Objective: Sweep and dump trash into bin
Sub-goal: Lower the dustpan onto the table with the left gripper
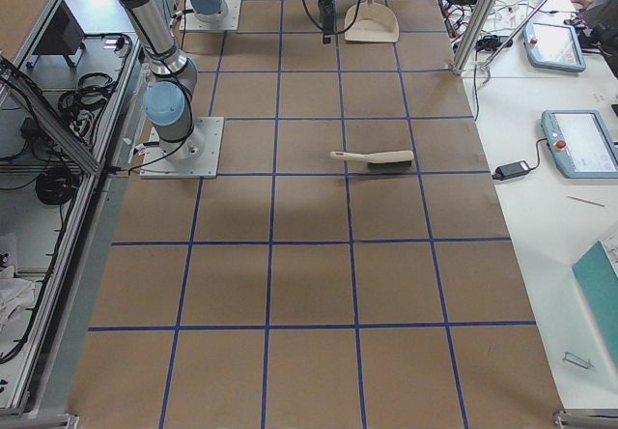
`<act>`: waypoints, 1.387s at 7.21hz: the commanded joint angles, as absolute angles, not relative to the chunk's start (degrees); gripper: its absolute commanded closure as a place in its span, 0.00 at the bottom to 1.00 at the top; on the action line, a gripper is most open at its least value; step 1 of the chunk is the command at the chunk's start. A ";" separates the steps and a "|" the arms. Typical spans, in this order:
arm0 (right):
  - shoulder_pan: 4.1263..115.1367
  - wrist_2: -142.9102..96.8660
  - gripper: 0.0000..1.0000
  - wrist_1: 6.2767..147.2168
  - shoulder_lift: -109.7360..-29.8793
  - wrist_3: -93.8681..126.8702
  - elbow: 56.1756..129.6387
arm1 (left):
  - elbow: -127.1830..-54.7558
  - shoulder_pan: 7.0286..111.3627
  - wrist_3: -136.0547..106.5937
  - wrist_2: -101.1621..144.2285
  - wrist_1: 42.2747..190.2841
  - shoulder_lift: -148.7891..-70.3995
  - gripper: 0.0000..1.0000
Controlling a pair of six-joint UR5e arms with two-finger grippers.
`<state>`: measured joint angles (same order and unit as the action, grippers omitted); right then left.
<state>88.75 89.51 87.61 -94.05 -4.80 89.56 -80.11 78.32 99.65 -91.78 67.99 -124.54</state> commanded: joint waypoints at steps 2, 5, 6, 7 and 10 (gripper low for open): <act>88.86 90.00 0.00 87.54 -94.13 -4.92 89.65 | -80.33 78.40 99.23 -91.23 68.03 -124.28 1.00; 88.77 89.38 0.00 87.19 -94.04 -4.75 89.82 | -80.24 78.49 102.82 -90.80 67.94 -124.19 1.00; 88.77 89.82 0.00 86.93 -94.13 -5.01 89.82 | -80.24 78.49 102.83 -90.70 67.94 -124.28 1.00; 88.77 89.74 0.00 86.92 -94.13 -4.92 89.82 | -80.33 78.49 102.83 -90.88 67.94 -124.36 1.00; 88.77 89.47 0.00 86.84 -93.78 -4.83 90.00 | -80.33 78.22 102.04 -90.62 67.41 -125.15 0.08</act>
<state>88.77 89.60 86.90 -93.86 -4.85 89.91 -80.32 78.38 102.18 -90.89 67.62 -124.70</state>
